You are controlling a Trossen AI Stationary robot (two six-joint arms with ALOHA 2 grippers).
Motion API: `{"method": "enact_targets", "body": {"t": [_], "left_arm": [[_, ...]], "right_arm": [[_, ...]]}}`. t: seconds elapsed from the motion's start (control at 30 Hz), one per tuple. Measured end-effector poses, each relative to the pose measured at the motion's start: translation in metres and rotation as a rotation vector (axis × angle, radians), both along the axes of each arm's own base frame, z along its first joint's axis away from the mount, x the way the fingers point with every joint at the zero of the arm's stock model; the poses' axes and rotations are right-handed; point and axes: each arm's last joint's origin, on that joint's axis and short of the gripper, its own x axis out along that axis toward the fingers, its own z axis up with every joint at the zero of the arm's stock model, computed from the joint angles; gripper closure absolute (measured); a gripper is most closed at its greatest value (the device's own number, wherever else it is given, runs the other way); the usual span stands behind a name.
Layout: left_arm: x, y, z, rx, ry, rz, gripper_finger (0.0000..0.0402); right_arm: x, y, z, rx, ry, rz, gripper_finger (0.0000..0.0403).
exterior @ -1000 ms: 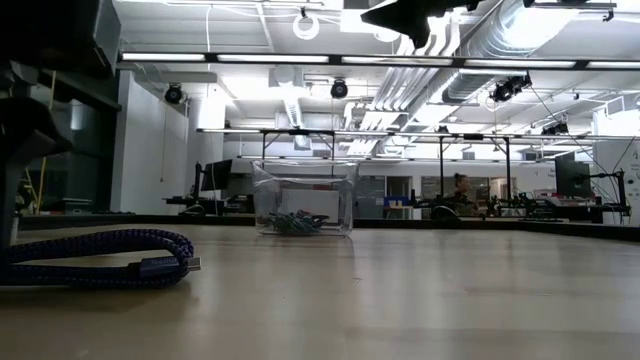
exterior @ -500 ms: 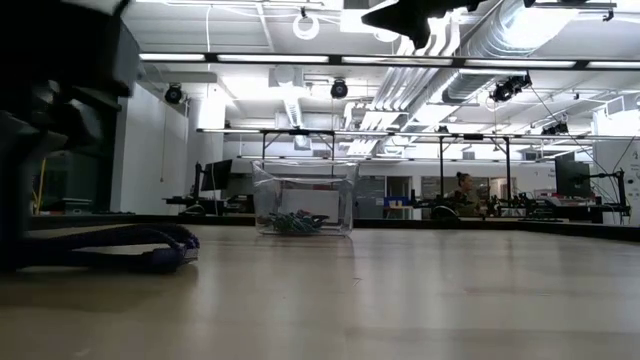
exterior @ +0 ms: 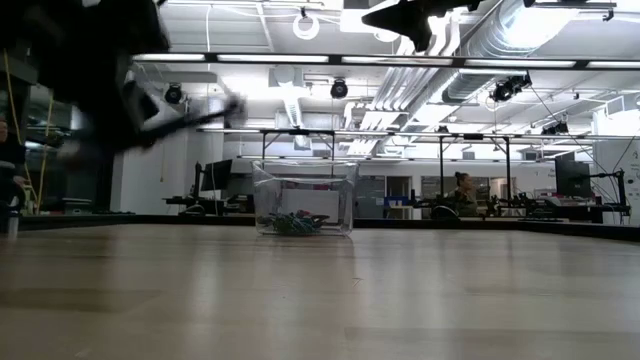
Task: Pick and place USB-C Cables
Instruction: Put the purple charger cable into the transparent bin
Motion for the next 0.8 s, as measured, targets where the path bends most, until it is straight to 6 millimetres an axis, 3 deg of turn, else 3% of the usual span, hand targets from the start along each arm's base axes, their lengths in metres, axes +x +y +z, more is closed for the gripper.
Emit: {"method": "enact_targets", "body": {"t": [0.13,0.3,0.4,0.6,0.8], "left_arm": [[-0.008,0.023,0.037,-0.047,-0.333,-0.014,0.0401],[-0.01,0.053,0.084,0.069,-0.739,0.019,0.0401],[-0.013,0.073,0.101,0.137,-0.897,0.047,0.0401],[-0.018,0.106,0.114,0.182,-1.032,0.108,0.0401],[-0.017,0.102,0.113,0.14,-1.025,0.085,0.0401]], "right_arm": [[0.0,0.0,0.001,0.009,-0.014,-0.002,0.0176],[0.001,-0.001,0.005,0.059,-0.064,-0.044,0.0176],[0.001,-0.002,0.008,0.067,-0.094,-0.07,0.0176],[0.001,-0.002,0.011,0.067,-0.126,-0.071,0.0176],[0.001,-0.001,0.011,0.069,-0.124,-0.054,0.0176]]}}
